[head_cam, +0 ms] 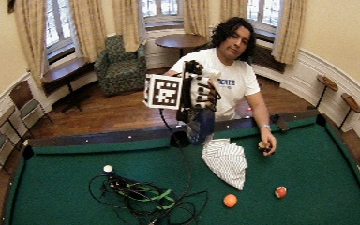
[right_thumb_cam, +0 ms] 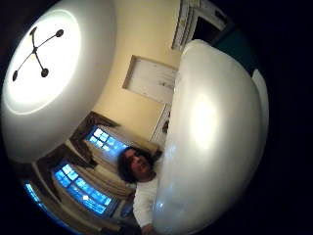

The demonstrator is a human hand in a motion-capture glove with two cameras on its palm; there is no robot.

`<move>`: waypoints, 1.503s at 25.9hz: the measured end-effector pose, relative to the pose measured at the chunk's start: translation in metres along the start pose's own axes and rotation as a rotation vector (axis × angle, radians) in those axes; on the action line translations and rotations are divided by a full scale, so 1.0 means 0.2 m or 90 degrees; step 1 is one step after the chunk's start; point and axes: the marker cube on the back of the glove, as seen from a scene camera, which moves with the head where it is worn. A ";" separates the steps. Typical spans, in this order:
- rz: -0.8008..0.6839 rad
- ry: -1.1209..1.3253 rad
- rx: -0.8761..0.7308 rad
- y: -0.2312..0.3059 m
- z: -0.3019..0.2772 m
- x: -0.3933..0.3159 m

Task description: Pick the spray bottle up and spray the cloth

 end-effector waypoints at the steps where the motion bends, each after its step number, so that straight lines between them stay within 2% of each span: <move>1: 0.010 0.005 -0.019 -0.01 0.02 -0.01; 5: 0.083 0.045 -0.106 -0.05 0.14 0.02; 10: 0.226 0.098 -0.217 -0.04 0.34 0.19; 21: 0.524 0.165 -0.402 0.13 0.64 0.62; 29: 0.643 0.211 -0.510 0.28 0.81 0.86; 39: 0.753 0.269 -0.586 0.47 0.87 1.08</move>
